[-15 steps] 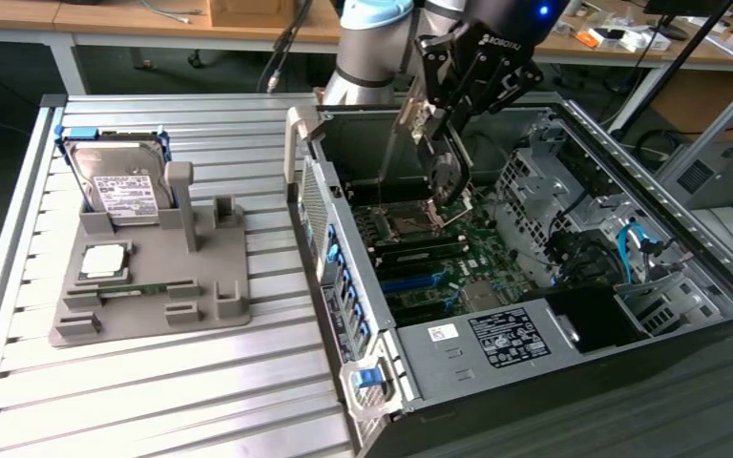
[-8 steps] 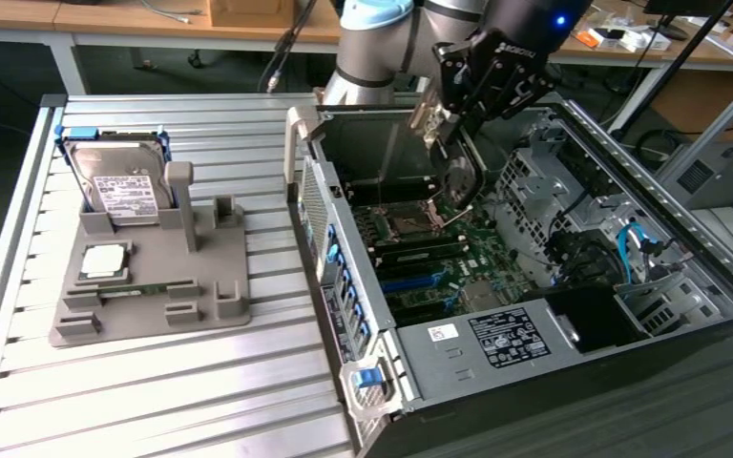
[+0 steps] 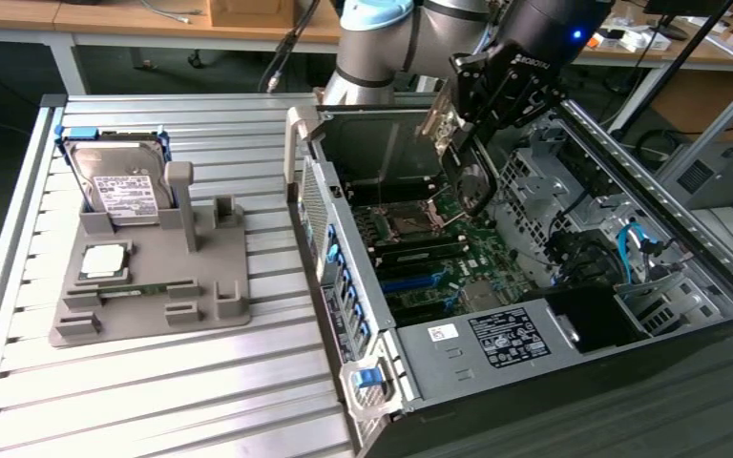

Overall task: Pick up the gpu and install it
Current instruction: 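Pick up the gpu and move the gpu toward the slot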

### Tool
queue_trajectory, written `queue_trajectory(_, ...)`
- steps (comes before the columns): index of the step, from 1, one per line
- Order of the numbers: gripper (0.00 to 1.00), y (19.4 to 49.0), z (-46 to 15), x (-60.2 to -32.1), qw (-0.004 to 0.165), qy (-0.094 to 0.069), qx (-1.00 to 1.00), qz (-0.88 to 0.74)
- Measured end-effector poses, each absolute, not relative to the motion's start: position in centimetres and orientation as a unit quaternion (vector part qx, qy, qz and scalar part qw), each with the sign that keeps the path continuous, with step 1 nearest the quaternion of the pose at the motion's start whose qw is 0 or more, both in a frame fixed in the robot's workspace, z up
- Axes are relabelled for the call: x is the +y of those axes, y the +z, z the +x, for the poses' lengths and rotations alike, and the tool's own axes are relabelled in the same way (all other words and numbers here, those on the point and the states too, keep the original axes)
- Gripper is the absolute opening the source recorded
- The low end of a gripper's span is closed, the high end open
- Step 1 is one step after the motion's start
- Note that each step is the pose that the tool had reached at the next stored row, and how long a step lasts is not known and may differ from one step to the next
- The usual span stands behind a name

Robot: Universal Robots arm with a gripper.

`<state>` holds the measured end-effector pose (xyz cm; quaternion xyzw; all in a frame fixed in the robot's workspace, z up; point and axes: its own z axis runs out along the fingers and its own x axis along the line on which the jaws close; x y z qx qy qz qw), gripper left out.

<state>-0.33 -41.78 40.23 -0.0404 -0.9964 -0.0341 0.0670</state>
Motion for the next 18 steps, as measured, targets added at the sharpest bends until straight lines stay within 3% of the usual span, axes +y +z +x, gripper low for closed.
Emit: queue_trajectory(18, 0.27, 38.5, 3.4, -42.5, 0.075, -0.03, -0.996, -0.04)
